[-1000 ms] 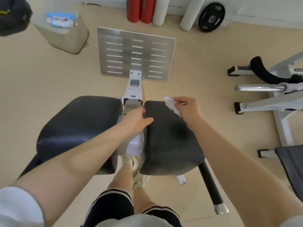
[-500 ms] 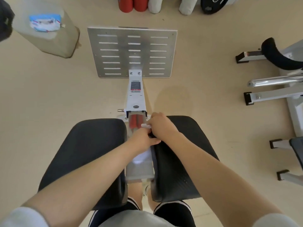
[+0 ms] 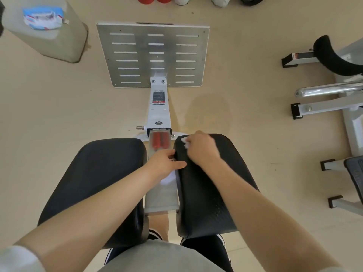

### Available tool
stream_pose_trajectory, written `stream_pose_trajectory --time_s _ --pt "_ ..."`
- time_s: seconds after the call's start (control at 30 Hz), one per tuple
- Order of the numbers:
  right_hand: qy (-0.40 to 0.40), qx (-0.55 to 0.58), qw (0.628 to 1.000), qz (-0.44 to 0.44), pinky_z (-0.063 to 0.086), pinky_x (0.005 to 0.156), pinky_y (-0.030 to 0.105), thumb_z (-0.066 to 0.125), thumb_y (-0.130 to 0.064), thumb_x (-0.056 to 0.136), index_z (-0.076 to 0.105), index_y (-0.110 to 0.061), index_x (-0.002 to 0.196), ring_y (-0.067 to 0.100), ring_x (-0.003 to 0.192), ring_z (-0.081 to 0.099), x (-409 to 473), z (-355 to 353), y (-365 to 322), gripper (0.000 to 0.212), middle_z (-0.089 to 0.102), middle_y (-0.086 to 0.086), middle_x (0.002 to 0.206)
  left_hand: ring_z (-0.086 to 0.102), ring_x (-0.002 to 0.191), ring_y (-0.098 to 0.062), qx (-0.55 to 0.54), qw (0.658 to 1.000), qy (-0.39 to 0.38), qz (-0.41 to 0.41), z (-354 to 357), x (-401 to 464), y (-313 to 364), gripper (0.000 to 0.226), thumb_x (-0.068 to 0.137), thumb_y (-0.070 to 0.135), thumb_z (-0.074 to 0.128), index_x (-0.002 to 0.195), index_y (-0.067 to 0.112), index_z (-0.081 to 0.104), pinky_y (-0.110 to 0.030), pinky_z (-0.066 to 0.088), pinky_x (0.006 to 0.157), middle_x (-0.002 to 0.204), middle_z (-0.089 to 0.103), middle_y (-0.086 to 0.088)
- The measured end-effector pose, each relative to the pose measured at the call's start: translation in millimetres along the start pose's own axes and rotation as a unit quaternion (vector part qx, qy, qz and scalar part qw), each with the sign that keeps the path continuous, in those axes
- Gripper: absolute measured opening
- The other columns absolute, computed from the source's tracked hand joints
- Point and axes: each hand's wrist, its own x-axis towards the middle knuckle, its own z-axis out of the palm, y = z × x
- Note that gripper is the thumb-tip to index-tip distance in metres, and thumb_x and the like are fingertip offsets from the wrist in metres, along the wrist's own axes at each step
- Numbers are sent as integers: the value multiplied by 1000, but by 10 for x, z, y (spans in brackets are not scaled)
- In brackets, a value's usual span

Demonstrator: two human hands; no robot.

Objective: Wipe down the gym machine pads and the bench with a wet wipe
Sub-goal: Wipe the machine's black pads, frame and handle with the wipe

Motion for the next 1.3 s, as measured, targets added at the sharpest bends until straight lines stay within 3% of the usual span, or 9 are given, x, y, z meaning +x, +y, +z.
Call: stream_pose_trajectory --time_s 0.13,0.3,0.43,0.53,0.63,0.73,0.83,1.03,1.3 --pt "-20 10 999 -46 43 81 33 44 -12 91 62 -5 101 33 102 54 18 58 -15 22 51 14 111 54 110 -12 -37 999 3 3 55 -51 9 39 85 5 61 124 6 55 -21 38 91 121 60 -2" --pt "26 25 995 90 43 80 30 43 0 86 66 0 97 36 99 56 179 -165 833 26 55 20 101 55 116 -16 -86 996 8 -14 83 -49 -26 37 87 2 58 123 9 56 -30 41 104 124 60 -3" --pt "24 28 990 138 37 69 30 42 -2 91 60 -3 81 33 83 54 138 -233 990 21 54 20 94 57 96 -9 -112 993 35 -27 152 -108 3 35 89 3 55 125 6 53 -4 48 66 117 59 -2" --pt "9 40 997 71 44 80 31 44 -15 95 65 0 96 35 101 58 38 -161 606 25 61 21 108 56 97 -14 -120 990 71 -37 202 -163 36 36 90 3 54 126 3 52 -7 49 66 117 60 -7" --pt "-30 26 997 -73 43 79 30 41 -6 91 63 -8 83 33 101 58 -226 -68 48 23 59 19 109 57 96 -20 -196 971 125 -63 237 -218 53 31 93 3 46 123 5 55 -22 48 81 111 62 -10" --pt "-41 12 984 -175 43 83 31 42 -2 91 63 -4 108 32 102 55 -430 19 -179 27 53 17 114 60 90 -21 -330 926 165 -83 258 -368 62 21 94 10 42 106 10 60 -28 50 83 98 64 -10" --pt "-44 27 986 -160 41 88 32 43 -10 95 63 -7 114 34 104 54 -358 -95 103 28 53 18 114 61 90 -18 -340 922 164 -89 286 -506 50 20 98 27 41 92 16 56 -28 49 82 97 64 -8" --pt "-22 -49 999 1 44 84 34 37 -18 100 62 0 109 36 99 57 -107 -321 893 33 48 14 100 51 121 -19 -287 944 147 -65 420 -572 35 50 98 44 30 132 10 45 -31 37 104 133 53 -6" --pt "-66 5 972 -227 40 95 35 40 -6 94 57 -4 119 31 113 50 -711 -55 -135 30 50 16 122 60 100 -19 -344 916 193 -74 440 -684 42 62 90 65 20 115 20 55 -29 47 77 104 66 -6"
